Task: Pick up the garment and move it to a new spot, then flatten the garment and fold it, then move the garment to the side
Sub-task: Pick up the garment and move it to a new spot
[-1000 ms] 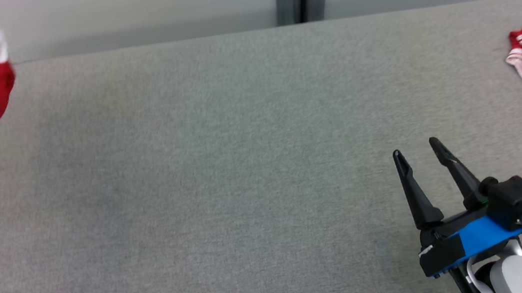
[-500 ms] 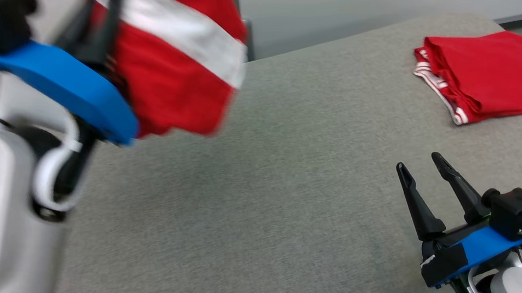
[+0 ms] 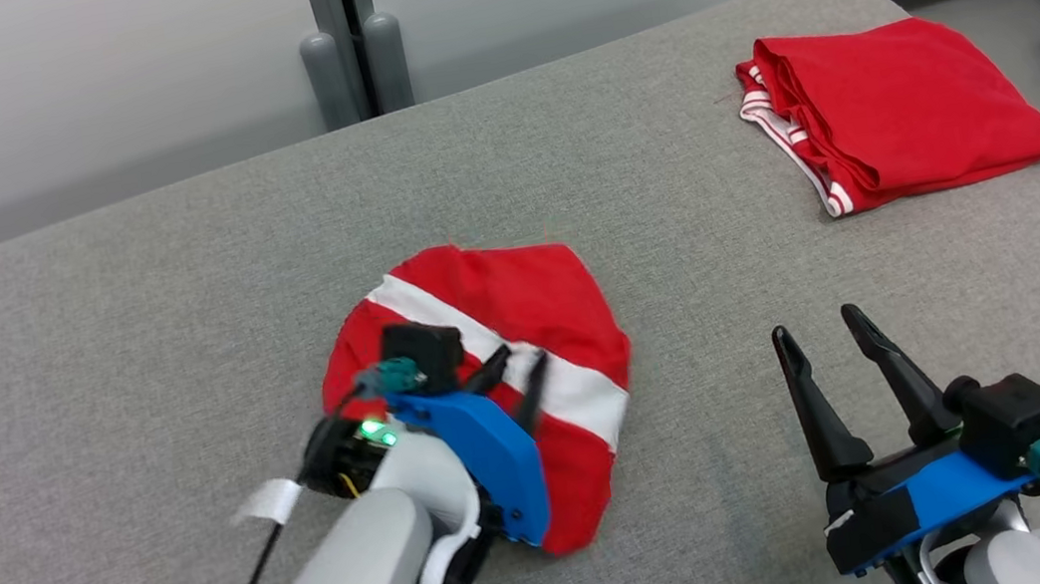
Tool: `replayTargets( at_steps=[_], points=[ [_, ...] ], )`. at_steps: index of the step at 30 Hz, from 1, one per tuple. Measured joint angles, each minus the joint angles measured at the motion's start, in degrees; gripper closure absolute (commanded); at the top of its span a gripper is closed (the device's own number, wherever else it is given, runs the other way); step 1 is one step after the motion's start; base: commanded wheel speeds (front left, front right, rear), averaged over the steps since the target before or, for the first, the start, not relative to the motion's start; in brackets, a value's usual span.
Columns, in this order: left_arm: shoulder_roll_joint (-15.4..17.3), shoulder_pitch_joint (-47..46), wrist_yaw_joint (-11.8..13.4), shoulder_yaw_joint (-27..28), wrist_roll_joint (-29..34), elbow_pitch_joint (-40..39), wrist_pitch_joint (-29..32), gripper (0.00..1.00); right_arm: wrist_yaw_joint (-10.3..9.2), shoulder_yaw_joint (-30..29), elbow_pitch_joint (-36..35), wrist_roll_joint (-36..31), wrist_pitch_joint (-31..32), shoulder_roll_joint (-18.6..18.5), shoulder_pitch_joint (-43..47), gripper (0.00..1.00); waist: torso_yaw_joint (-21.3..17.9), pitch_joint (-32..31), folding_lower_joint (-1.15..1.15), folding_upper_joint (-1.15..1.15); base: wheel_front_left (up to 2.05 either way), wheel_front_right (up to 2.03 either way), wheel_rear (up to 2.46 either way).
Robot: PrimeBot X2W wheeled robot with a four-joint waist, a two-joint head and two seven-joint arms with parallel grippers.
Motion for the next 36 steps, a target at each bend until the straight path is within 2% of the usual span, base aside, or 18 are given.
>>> replayTargets(
  at_steps=[5, 9, 12, 18, 21, 25, 31, 36],
  points=[
    [-2.3, 0.4, -1.4, -1.0, -0.7, 2.8, -3.6, 0.0, 0.0, -1.9, -0.3, -0.8, 0.1, 0.0, 0.1, 0.0, 1.8, -0.9, 0.0, 0.0, 0.0, 0.0, 0.0],
    [-2.3, 0.8, -1.4, 1.7, -2.2, 0.9, -10.2, 0.0, 0.0, -3.1, -0.8, -1.4, 0.5, 0.0, 0.7, 0.0, 4.6, -2.5, 0.0, 0.0, 0.0, 0.0, 0.0],
    [-1.1, 2.3, -1.4, 4.2, -3.1, -2.4, -15.0, 0.0, 0.01, -5.0, -1.5, -1.7, 0.7, 0.0, 1.0, 0.0, 7.0, -3.9, -0.01, -0.01, 0.0, 0.0, 0.0],
    [4.6, 7.7, 2.1, 8.0, -1.2, -8.4, -22.1, 0.0, 0.01, -8.6, -2.8, -2.2, 1.2, 0.0, 2.1, 0.0, 11.7, -6.0, -0.01, -0.01, 0.0, 0.0, 0.0],
    [6.2, 11.7, 3.7, 10.7, -1.4, -11.5, -24.2, 0.0, 0.0, -9.4, -3.1, -2.3, 1.8, 0.0, 3.0, 0.0, 13.6, -6.7, -0.01, -0.01, 0.0, 0.0, 0.0],
    [9.6, 16.9, 6.3, 14.2, 1.8, -14.9, -25.3, 0.0, 0.0, -10.0, -3.4, -2.1, 1.9, 0.0, 3.6, 0.0, 15.4, -7.4, -0.01, -0.01, 0.0, 0.0, 0.0],
    [9.9, 24.7, 8.7, 21.3, 8.6, -21.1, -25.5, 0.0, 0.0, -9.6, -3.3, -1.9, 2.3, 0.0, 4.2, 0.0, 16.8, -8.1, -0.01, -0.01, 0.0, 0.0, 0.0],
    [8.6, 30.3, 9.3, 24.0, 12.7, -20.8, -25.5, 0.0, 0.0, -9.5, -2.9, -1.5, 2.3, 0.0, 4.6, 0.0, 17.0, -8.8, -0.01, 0.0, 0.0, 0.0, 0.0]
  ],
)
